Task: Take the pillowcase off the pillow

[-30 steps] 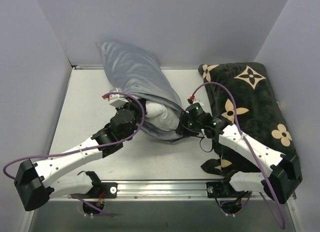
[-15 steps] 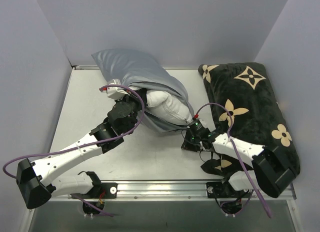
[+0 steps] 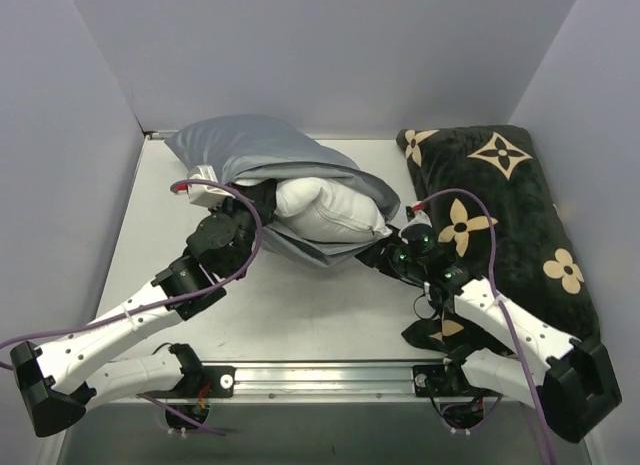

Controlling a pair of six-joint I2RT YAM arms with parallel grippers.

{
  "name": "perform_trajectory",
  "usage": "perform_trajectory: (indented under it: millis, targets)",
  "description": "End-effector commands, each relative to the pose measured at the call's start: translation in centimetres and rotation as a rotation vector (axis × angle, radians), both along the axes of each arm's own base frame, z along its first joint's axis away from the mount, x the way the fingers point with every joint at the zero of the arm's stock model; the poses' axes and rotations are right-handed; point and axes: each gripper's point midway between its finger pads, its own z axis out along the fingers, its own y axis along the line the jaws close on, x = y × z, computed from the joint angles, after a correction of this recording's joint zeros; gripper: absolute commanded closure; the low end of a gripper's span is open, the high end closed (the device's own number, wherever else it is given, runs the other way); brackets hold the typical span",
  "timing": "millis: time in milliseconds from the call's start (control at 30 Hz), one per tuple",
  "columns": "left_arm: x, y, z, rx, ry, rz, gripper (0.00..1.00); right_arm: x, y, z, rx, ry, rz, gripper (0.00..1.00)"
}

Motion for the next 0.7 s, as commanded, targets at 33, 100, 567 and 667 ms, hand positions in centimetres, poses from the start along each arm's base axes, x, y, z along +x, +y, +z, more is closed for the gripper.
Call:
perform_trajectory:
  millis: [33, 100, 567, 667]
  targets:
    - [-0.5, 0.9, 4.1, -0.146, -0.091, 0.010, 1.00, -0.7, -1.1, 2.0, 0.020, -0.027, -0.034, 0.54]
    - [-0.5, 0.9, 4.2, -0.147, -0.091, 0.013, 1.00, -1.3, -1.7, 2.9, 0.019, -0.051, -0.037, 0.53]
    - [-0.2, 0.5, 5.8, -0.148, -0.113, 0.008, 1.00, -3.3, -5.4, 6.9, 0.000, -0.174, -0.103, 0.39]
    - [-0.3, 0.6, 6.0, -0.148, -0.114, 0.004, 1.00, -2.1, -4.9, 7.1, -0.017, -0.179, -0.095, 0.35]
